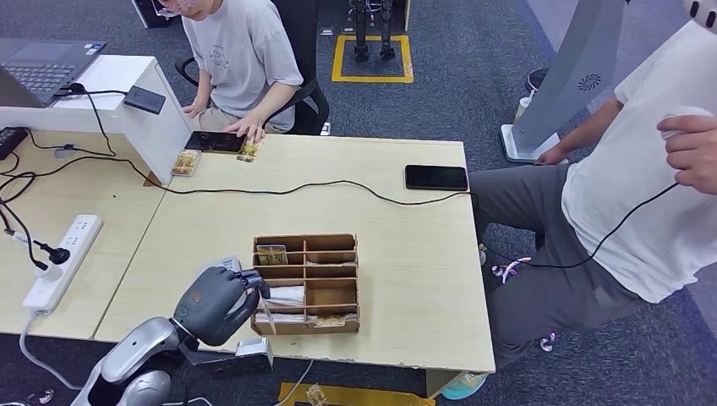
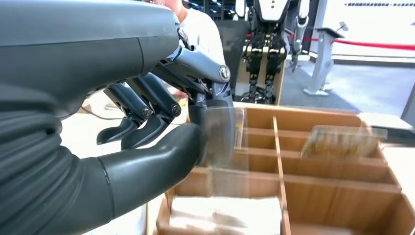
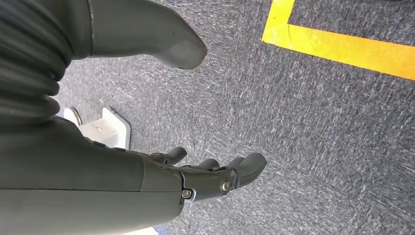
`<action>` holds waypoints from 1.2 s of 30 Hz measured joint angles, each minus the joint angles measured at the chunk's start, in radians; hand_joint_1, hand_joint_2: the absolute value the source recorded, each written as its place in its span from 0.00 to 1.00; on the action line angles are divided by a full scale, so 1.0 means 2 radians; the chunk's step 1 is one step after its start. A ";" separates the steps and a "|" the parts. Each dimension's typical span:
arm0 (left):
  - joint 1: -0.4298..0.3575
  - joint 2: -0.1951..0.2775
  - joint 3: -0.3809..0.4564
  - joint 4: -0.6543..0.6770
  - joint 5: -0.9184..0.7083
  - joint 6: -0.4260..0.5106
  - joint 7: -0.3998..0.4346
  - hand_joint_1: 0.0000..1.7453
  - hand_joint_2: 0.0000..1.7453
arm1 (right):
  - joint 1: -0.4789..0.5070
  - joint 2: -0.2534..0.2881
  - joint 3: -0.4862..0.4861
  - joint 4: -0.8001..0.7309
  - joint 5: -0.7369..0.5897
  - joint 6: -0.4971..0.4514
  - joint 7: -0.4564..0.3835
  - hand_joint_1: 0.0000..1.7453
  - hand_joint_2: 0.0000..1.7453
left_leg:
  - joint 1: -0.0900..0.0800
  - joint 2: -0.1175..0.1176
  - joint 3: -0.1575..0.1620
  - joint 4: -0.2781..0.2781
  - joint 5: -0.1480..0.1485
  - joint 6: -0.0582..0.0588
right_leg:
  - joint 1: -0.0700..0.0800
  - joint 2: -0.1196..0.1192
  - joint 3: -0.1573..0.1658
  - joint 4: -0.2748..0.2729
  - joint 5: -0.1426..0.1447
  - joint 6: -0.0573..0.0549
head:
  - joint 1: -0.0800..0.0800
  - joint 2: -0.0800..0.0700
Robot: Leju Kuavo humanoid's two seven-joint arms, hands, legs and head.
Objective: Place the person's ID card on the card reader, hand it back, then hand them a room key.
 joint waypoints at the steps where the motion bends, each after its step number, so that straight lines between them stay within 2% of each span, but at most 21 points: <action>1: 0.000 0.004 0.002 -0.007 0.006 -0.001 -0.003 1.00 1.00 | 0.000 0.000 0.000 0.000 0.000 0.000 0.000 0.00 1.00 | 0.000 0.000 0.000 0.000 0.000 0.000 | 0.000 0.000 0.000 0.000 0.000 0.000 | 0.000 0.000; 9: 0.009 0.021 0.009 -0.043 0.015 0.002 -0.012 1.00 1.00 | 0.000 0.000 0.000 0.000 0.000 0.000 0.000 0.00 1.00 | 0.000 0.000 0.000 0.000 0.000 0.000 | 0.000 0.000 0.000 0.000 0.000 0.000 | 0.000 0.000; 16: 0.009 0.017 0.011 -0.052 -0.018 0.027 0.000 1.00 1.00 | 0.000 0.000 0.000 0.000 0.000 0.000 0.001 0.00 1.00 | 0.000 0.000 0.000 0.000 0.000 0.000 | 0.000 0.000 0.000 0.000 0.000 0.000 | 0.000 0.000; 19: 0.006 0.012 0.015 -0.053 -0.046 0.038 0.021 1.00 1.00 | 0.000 0.000 0.000 0.000 0.000 0.000 0.001 0.00 1.00 | 0.000 0.000 0.000 0.000 0.000 0.000 | 0.000 0.000 0.000 0.000 0.000 0.000 | 0.000 0.000; 25: -0.043 -0.032 0.063 -0.039 -0.176 0.044 0.114 1.00 1.00 | 0.000 0.003 0.000 0.000 0.000 0.002 0.005 0.00 1.00 | 0.000 0.000 0.000 0.000 0.000 0.000 | 0.000 -0.001 0.000 0.000 0.000 0.000 | 0.000 0.000; 31: -0.116 -0.071 0.134 0.007 -0.270 0.039 0.150 1.00 1.00 | -0.002 0.004 0.000 0.000 0.000 0.003 0.010 0.00 1.00 | 0.000 0.000 0.000 0.000 0.000 0.000 | 0.000 0.000 0.000 0.000 0.001 0.000 | 0.000 0.000; 36: -0.159 -0.091 0.180 0.042 -0.300 0.045 0.178 1.00 1.00 | -0.003 0.004 0.003 0.000 0.000 0.003 0.011 0.00 1.00 | 0.000 0.000 0.000 0.000 0.000 0.000 | 0.000 0.000 0.000 0.000 0.001 0.000 | 0.000 0.000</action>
